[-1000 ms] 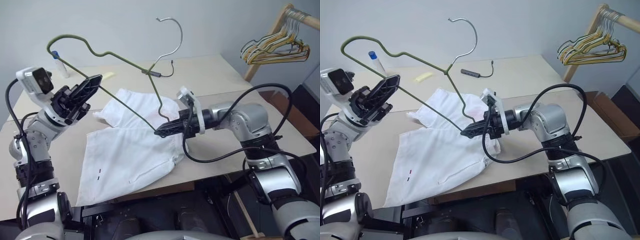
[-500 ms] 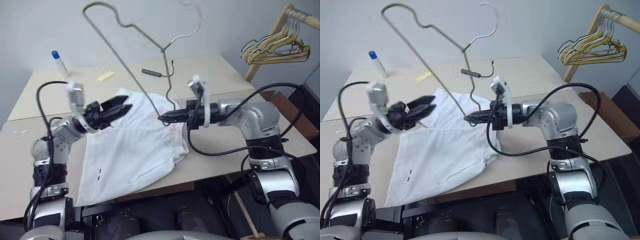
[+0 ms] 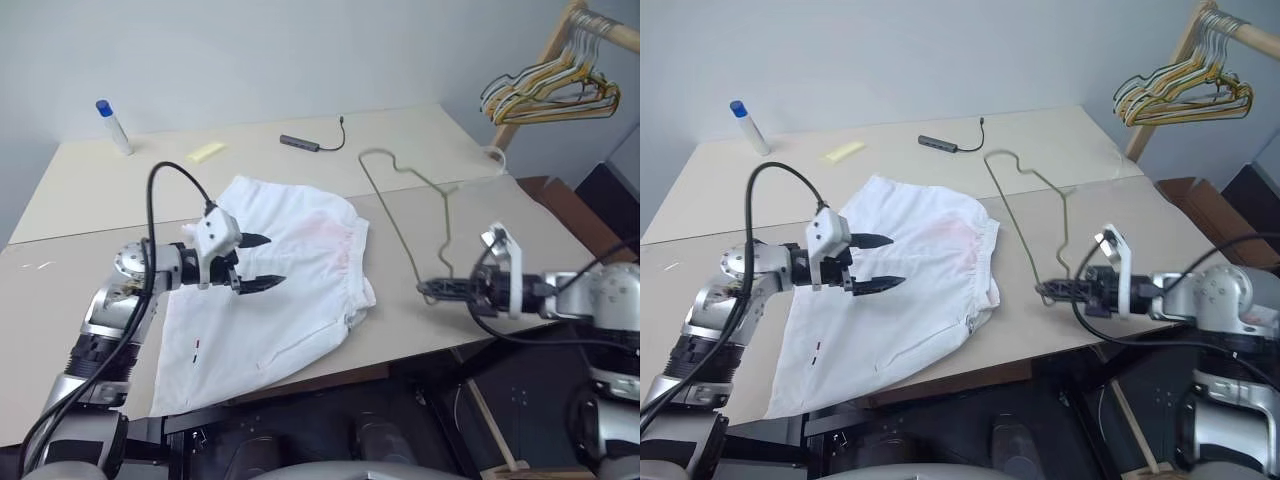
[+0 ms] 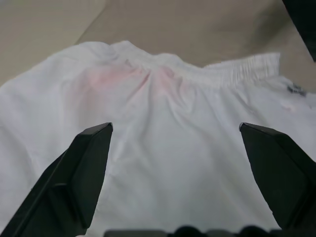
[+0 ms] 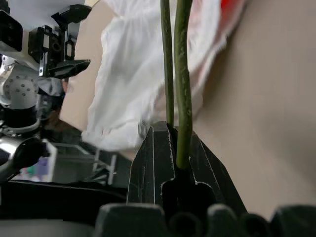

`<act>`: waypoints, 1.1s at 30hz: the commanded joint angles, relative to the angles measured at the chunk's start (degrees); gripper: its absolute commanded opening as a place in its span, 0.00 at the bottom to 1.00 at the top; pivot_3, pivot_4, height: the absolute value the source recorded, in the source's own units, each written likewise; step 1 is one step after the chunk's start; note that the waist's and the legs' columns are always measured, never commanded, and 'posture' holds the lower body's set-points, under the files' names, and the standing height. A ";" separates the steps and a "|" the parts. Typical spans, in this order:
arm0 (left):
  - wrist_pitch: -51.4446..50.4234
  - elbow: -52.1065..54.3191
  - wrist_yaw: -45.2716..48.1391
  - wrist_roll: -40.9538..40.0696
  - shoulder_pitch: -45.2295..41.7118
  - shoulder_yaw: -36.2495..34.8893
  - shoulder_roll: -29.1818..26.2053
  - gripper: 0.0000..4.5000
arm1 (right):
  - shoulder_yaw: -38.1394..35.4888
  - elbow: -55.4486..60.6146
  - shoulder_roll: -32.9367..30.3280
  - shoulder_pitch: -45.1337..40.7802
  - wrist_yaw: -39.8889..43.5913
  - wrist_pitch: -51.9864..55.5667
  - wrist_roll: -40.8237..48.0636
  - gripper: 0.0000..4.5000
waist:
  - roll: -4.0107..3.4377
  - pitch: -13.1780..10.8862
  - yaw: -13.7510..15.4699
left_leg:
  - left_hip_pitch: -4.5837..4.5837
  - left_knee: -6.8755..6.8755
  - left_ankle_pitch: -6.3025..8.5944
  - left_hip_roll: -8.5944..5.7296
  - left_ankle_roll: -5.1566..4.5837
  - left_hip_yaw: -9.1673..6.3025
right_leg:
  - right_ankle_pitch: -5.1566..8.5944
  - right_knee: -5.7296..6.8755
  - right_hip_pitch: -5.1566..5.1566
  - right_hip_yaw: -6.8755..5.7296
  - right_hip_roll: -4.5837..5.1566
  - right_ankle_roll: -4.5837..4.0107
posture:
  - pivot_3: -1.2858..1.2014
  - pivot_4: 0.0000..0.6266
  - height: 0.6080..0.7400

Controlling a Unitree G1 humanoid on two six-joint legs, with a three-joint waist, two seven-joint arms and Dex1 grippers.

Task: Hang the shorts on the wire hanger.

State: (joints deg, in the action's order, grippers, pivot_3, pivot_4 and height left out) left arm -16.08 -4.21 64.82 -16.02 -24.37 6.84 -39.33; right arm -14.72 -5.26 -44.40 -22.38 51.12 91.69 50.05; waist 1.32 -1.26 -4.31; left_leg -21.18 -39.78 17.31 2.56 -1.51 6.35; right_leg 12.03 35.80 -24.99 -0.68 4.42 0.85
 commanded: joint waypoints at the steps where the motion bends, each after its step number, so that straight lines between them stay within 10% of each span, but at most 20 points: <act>1: 3.57 0.92 1.33 2.11 -0.89 0.63 -1.33 0.99 | 1.04 -0.60 -4.60 4.54 5.51 0.57 2.57 0.00 | 0.00 0.00 0.05 | -0.02 -0.01 0.00 -0.01 0.00 -0.01 | 0.00 0.00 0.00 0.00 0.01 0.01 | 0.46 0.00 1.00; 33: 1.12 5.89 -1.09 2.27 1.62 -1.02 -1.64 0.99 | 19.29 -20.13 -6.12 -4.29 15.00 -13.80 -10.46 0.00 | -0.01 0.01 -1.10 | 0.12 -0.23 0.01 -0.03 -0.05 -0.33 | -0.09 0.05 0.22 0.15 -0.01 0.18 | 0.48 0.00 1.00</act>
State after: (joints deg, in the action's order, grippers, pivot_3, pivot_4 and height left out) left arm -15.19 -0.26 64.01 -13.05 -22.09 7.55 -40.49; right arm 4.90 -25.54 -49.48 -25.62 64.21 78.87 39.45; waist 1.31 -1.25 -5.42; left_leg -21.07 -40.01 17.33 2.54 -1.56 6.02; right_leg 11.94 35.84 -24.77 -0.53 4.41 1.03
